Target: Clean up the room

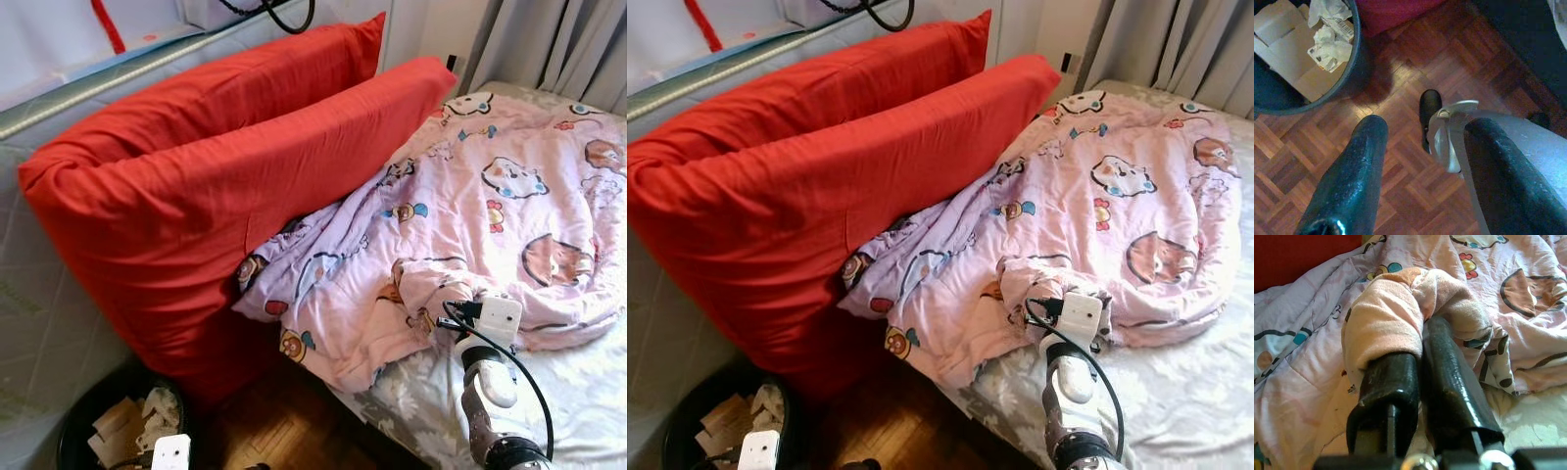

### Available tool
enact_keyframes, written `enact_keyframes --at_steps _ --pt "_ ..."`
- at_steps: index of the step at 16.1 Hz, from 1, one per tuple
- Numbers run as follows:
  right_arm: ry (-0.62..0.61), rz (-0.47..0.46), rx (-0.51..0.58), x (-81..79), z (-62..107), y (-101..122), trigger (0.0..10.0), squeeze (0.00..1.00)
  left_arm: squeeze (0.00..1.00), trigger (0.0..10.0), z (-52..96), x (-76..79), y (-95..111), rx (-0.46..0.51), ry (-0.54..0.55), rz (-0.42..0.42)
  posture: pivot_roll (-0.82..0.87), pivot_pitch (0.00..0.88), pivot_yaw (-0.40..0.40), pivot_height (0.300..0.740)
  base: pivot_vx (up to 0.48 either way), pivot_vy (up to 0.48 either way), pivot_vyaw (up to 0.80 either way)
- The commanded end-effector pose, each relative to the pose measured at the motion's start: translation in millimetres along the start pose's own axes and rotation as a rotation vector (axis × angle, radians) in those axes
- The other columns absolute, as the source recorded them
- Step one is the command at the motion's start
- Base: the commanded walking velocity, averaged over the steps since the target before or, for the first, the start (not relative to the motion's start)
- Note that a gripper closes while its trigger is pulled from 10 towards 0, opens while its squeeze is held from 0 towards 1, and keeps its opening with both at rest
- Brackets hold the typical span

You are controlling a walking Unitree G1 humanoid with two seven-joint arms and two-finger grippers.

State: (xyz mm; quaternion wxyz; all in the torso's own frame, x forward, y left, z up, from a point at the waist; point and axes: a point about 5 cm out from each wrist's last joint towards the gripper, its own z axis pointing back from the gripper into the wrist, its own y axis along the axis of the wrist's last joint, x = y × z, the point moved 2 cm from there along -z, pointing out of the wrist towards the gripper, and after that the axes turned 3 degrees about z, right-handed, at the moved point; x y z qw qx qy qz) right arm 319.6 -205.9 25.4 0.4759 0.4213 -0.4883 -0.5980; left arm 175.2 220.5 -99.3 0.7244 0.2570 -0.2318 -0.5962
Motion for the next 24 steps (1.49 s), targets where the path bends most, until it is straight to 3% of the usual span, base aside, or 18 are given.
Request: enact_keyframes --at_steps 1,15,20,24 --pt "-0.004 0.0 -0.001 0.2 2.2 -2 10.0 0.0 0.0 10.0 2.7 -3.6 -10 -0.036 0.014 -0.004 0.08 0.147 0.031 0.74 -0.24 0.0 0.0" --pt "-0.03 0.024 0.023 7.0 0.5 3 10.0 0.0 0.0 10.0 3.1 -10.8 -7 -0.032 0.016 -0.003 0.08 0.139 0.03 0.74 -0.266 0.0 0.0" --pt "-0.046 0.057 0.054 14.0 -1.1 10 10.0 0.0 0.0 10.0 2.3 -6.0 -8 -0.034 0.013 0.002 0.08 0.15 0.03 0.74 -0.28 0.0 0.0" --pt "-0.008 0.1 0.092 7.4 -4.1 18 10.0 0.0 0.0 10.0 1.2 0.6 -8 -0.037 0.009 -0.003 0.08 0.153 0.031 0.74 -0.28 0.0 0.0"
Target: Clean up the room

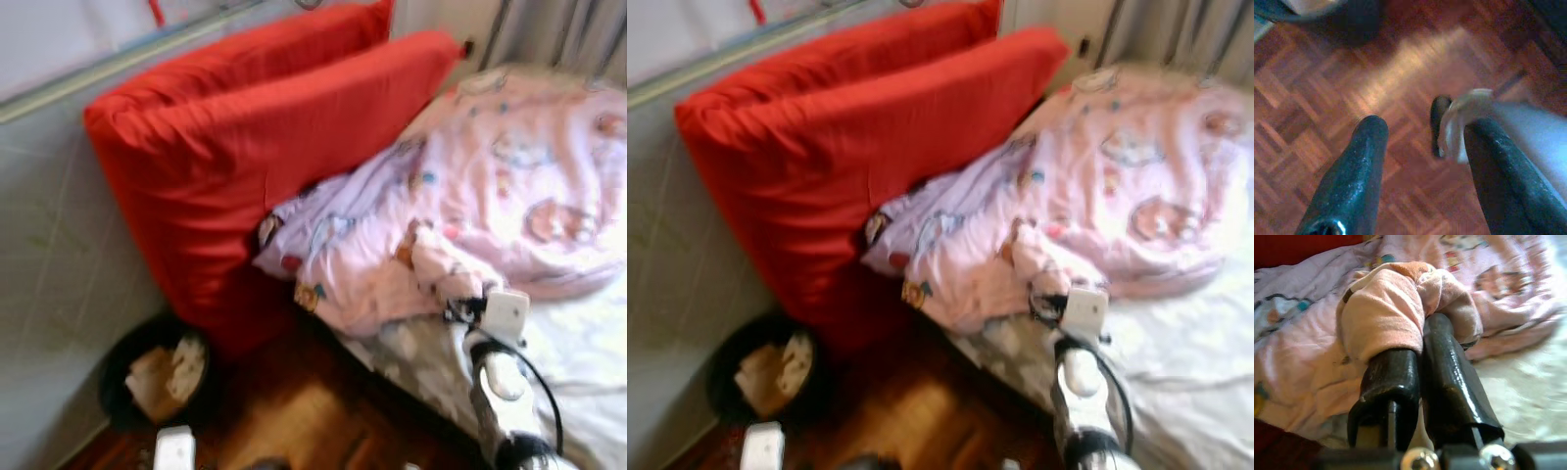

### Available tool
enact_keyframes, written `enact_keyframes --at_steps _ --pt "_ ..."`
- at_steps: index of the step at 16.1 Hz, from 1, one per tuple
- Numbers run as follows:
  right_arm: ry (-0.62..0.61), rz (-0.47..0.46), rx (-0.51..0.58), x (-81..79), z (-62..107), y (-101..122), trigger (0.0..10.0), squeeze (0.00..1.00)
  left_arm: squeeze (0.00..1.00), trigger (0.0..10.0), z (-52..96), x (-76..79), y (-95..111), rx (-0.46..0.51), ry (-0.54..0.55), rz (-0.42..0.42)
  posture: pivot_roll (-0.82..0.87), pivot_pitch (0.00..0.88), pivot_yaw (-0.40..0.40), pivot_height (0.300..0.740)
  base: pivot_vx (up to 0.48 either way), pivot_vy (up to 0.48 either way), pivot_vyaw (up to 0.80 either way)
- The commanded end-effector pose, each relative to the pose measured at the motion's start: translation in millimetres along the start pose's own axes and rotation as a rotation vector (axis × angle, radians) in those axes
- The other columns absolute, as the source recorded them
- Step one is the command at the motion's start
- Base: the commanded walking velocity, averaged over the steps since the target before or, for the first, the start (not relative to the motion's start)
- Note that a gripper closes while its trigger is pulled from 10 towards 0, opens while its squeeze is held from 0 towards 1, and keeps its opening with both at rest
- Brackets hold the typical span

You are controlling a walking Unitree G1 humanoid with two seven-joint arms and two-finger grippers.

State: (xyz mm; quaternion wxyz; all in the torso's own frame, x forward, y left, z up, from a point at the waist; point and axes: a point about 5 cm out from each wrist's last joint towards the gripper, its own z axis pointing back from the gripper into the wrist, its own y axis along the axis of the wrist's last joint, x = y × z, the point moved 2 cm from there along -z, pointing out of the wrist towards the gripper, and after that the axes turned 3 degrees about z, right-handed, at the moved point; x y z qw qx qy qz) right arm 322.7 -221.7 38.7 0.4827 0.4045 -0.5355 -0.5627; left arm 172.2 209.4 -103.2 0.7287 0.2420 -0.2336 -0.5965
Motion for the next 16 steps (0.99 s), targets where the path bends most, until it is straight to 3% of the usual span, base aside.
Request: enact_keyframes --at_steps 1,8,16 --pt "0.026 0.01 0.041 -8.0 -1.5 8 10.0 0.0 0.0 10.0 1.3 -9.2 -1 -0.014 0.027 -0.012 0.08 0.153 0.031 0.74 -0.281 0.0 0.0" --pt "0.003 0.049 0.198 -3.1 -10.7 43 10.0 0.0 0.0 10.0 2.8 -16.5 -3 -0.022 0.039 -0.017 0.07 0.158 0.031 0.74 -0.282 0.0 0.0" --pt "-0.008 0.162 0.396 3.0 -11.5 87 10.0 0.0 0.0 10.0 3.4 -16.6 -6 -0.041 0.036 -0.028 0.07 0.16 0.031 0.74 0.0 0.0 0.0"
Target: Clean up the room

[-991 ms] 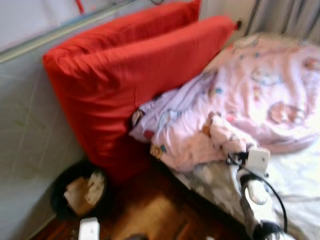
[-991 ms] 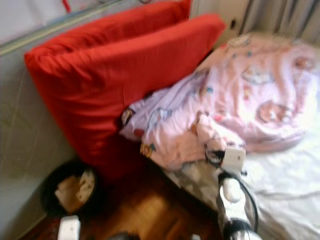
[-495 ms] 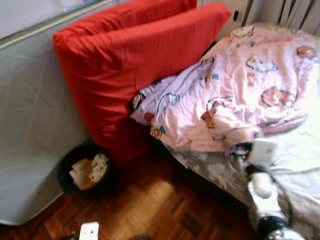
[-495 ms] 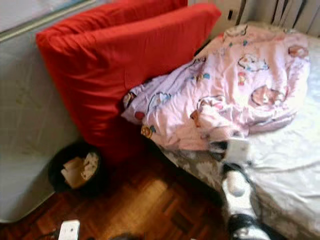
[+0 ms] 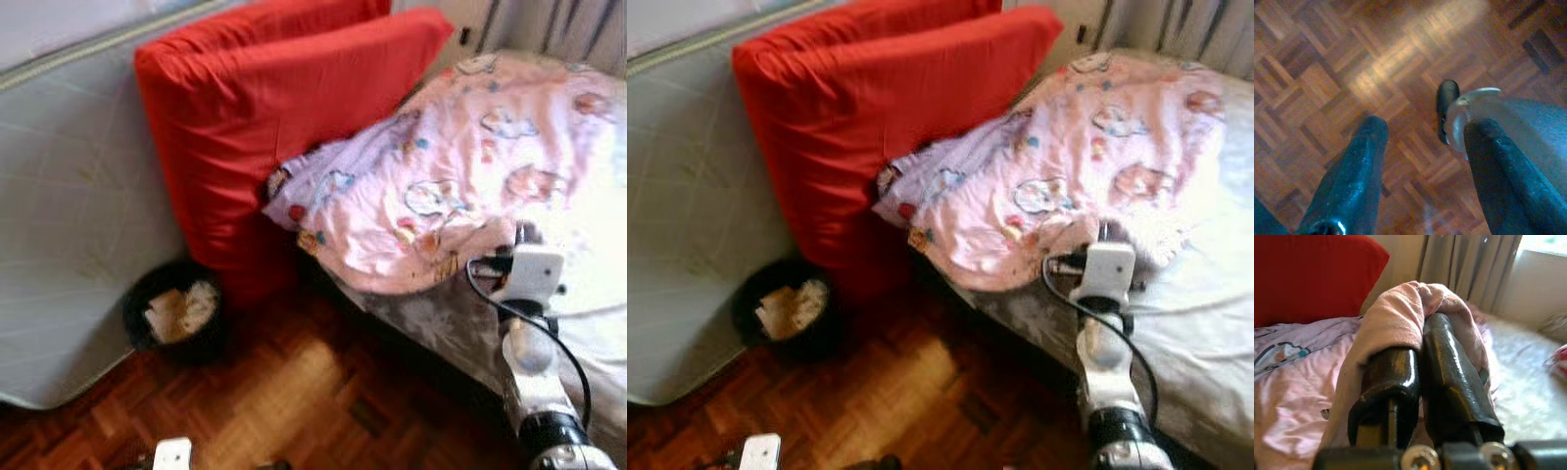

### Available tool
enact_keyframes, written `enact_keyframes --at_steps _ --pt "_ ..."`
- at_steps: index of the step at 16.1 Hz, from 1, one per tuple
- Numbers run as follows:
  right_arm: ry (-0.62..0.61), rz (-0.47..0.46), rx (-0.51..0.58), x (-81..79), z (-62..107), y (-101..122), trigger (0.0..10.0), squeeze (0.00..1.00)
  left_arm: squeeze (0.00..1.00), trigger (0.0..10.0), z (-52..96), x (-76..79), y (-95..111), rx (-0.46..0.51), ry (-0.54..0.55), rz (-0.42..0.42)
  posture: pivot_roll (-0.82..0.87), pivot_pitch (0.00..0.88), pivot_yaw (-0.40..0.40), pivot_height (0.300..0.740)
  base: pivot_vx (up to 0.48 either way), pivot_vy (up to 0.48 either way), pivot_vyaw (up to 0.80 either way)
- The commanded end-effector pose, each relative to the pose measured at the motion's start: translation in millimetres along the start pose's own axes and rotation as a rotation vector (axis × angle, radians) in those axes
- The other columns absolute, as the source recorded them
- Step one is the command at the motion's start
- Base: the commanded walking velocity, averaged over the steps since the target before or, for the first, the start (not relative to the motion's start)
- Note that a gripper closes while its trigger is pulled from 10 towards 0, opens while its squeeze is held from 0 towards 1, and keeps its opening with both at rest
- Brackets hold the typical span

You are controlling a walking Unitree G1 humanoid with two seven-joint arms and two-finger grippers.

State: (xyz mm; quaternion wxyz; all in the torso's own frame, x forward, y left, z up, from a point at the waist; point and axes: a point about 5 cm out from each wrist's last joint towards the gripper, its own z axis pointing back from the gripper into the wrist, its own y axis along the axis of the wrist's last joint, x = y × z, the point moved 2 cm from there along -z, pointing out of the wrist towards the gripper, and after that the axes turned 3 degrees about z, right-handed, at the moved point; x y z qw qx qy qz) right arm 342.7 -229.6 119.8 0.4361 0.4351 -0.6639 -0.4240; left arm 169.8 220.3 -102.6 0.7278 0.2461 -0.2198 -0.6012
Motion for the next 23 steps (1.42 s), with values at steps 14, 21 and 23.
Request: enact_keyframes --at_steps 14,21,23 --pt "0.122 0.122 -0.098 -7.8 49.8 -24 10.0 0.0 0.0 10.0 2.7 -3.4 -11 -0.046 -0.003 -0.031 0.07 0.161 0.024 0.74 0.0 0.0 0.0" --pt "0.183 0.179 -0.395 -6.0 103.2 -81 10.0 0.0 0.0 10.0 2.6 -0.7 -12 -0.045 -0.01 -0.04 0.06 0.16 0.019 0.74 0.0 0.0 0.0" --pt "0.222 0.192 -0.547 -6.6 121.8 -104 10.0 0.0 0.0 10.0 2.7 0.0 -12 -0.047 -0.012 -0.045 0.06 0.16 0.019 0.74 0.0 0.0 0.0"
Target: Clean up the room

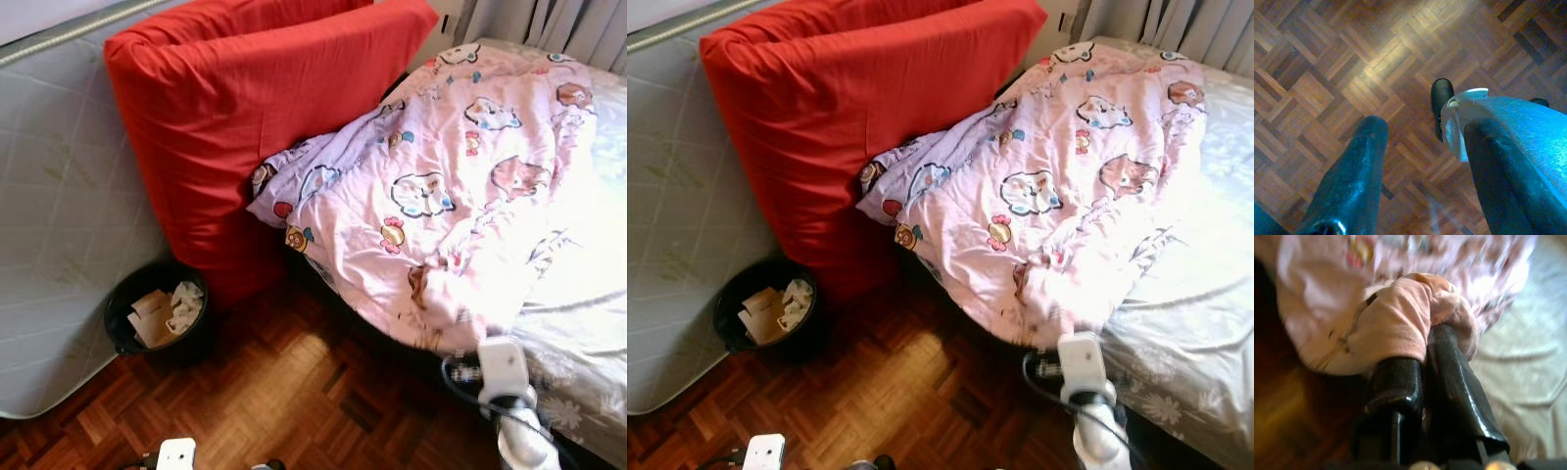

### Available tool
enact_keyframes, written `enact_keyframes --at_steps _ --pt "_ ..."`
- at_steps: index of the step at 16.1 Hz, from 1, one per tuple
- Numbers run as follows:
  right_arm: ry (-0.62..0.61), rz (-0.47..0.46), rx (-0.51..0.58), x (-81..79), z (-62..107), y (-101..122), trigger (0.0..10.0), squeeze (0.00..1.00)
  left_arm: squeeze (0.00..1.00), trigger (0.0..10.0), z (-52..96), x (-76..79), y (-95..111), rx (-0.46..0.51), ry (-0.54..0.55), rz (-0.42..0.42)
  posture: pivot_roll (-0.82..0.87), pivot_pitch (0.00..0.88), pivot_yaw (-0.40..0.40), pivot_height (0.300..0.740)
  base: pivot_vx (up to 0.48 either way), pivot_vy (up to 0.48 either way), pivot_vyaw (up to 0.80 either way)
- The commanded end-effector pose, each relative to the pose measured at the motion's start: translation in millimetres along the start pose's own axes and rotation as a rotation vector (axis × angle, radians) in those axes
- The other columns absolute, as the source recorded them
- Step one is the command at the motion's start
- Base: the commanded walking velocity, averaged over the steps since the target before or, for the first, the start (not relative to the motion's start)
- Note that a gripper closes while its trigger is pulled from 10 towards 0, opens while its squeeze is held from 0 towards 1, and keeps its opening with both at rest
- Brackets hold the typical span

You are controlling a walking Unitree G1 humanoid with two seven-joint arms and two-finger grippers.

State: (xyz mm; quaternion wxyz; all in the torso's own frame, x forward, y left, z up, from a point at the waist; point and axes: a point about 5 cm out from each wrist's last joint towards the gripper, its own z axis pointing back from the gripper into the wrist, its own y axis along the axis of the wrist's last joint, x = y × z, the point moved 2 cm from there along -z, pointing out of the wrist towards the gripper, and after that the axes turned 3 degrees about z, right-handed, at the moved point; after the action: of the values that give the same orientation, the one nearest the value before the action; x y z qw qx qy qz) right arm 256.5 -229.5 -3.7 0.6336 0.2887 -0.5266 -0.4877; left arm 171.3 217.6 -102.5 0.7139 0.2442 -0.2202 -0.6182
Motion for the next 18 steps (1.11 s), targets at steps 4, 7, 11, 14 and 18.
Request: enact_keyframes --at_steps 4,7,11,14,18 --pt "0.173 0.04 -0.237 -25.5 15.3 -47 10.0 0.0 0.0 10.0 3.4 -1.0 -15 -0.051 -0.001 -0.012 0.06 0.161 0.018 0.74 0.0 0.0 0.0" --pt "0.322 0.116 -0.361 -46.9 31.0 -72 10.0 0.0 0.0 10.0 3.5 -0.9 -15 -0.051 -0.003 -0.017 0.06 0.163 0.017 0.74 0.0 0.0 0.0" --pt "0.341 0.14 -0.434 -48.0 39.5 -86 10.0 0.0 0.0 10.0 3.9 -1.5 -16 -0.054 -0.006 -0.025 0.06 0.168 0.018 0.74 0.0 0.0 0.0" --pt "0.284 0.156 -0.446 -38.5 37.7 -89 10.0 0.0 0.0 10.0 3.9 -1.4 -16 -0.056 -0.008 -0.032 0.06 0.169 0.018 0.74 0.0 0.0 0.0" --pt "0.225 0.189 -0.48 -26.3 33.3 -91 10.0 0.0 0.0 10.0 3.8 -0.9 -16 -0.056 -0.013 -0.038 0.06 0.165 0.019 0.74 0.0 0.0 0.0"
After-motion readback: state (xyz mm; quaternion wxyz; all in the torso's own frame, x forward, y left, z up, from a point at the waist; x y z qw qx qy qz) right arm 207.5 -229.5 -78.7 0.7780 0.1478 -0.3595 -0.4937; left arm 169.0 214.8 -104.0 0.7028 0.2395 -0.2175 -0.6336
